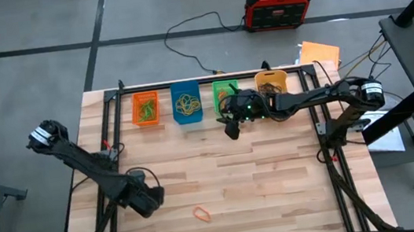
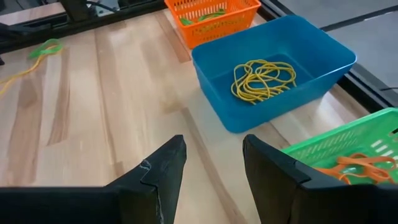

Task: Sort rubber bands into baskets
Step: Put the yellow rubber band into the blue bin

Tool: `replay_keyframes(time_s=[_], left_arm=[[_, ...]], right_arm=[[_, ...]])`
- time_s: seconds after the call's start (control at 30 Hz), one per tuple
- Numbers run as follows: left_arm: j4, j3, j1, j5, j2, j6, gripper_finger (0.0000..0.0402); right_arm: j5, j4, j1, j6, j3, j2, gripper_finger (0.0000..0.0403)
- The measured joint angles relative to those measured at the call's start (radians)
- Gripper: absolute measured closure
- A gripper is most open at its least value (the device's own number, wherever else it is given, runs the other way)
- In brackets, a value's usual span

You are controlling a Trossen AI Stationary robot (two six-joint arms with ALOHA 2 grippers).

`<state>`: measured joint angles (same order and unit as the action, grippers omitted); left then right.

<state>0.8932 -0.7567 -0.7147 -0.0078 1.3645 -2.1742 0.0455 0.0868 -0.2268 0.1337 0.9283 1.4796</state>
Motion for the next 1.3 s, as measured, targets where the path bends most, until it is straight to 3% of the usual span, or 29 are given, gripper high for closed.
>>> replay_keyframes(time_s=[0.1,0.27,0.7,0.9,1.07,1.3], left_arm=[[0.016,0.0,0.001,0.003,0.054,-0.001,0.0276],[0.043,0.0,0.001,0.103,0.131,-0.02,0.0289],[0.001,-0.003,0.0,0.045,0.199,-0.012,0.0347],[-0.014,-0.004,0.0,0.03,0.215,0.001,0.0392],[-0.025,-0.036,-0.003,-0.068,0.223,0.109,0.0401],[0.016,-0.212,-0.017,-0.382,0.218,0.337,0.0402]], right_arm=[[0.004,0.0,0.0,-0.005,0.0,0.0,0.0245],[0.007,0.0,0.0,-0.017,0.0,0.0,0.0244],[0.007,0.0,0.0,-0.033,0.0,0.001,0.0244],[0.007,0.0,0.0,-0.05,0.0,0.001,0.0248],[0.007,0.0,0.0,-0.067,0.0,0.002,0.0245],[0.007,-0.007,0.002,-0.074,-0.001,0.002,0.025]])
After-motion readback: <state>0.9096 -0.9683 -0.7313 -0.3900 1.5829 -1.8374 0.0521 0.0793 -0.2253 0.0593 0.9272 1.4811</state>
